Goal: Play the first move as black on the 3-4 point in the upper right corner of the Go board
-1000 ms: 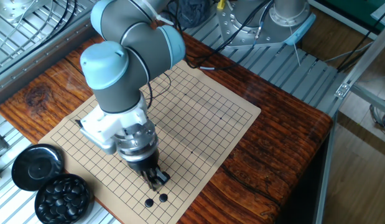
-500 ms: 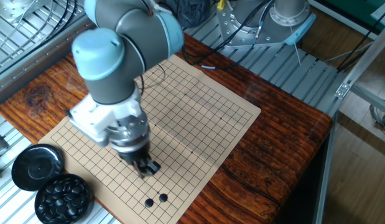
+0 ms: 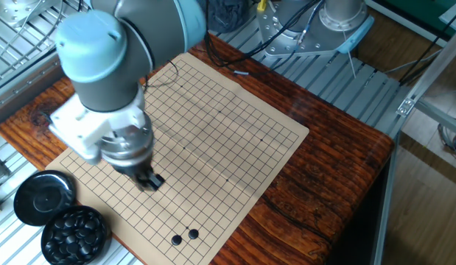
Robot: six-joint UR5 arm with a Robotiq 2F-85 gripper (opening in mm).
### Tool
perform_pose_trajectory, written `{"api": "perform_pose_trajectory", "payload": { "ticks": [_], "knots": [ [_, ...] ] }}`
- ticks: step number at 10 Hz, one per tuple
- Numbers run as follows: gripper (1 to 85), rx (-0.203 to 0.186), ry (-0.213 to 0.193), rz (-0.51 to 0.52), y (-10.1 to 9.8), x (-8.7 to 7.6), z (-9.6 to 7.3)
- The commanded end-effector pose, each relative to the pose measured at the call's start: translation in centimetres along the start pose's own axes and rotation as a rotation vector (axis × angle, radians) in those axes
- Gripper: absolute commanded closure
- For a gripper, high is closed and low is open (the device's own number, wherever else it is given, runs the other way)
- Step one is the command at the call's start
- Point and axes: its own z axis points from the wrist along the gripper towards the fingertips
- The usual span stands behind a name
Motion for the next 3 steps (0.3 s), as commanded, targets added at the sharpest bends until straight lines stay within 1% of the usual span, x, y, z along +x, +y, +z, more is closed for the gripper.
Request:
{"api": "perform_pose_trajectory", "payload": {
  "ticks": [1, 2, 3],
  "knots": [
    [84.3, 0.015, 0.006, 0.03, -1.52, -0.13, -0.94],
    [84.3, -0.004, 0.007, 0.036, -1.16, -0.11, -0.84],
    [84.3, -0.01, 0.008, 0.041, -1.18, -0.17, -0.65]
  ]
}}
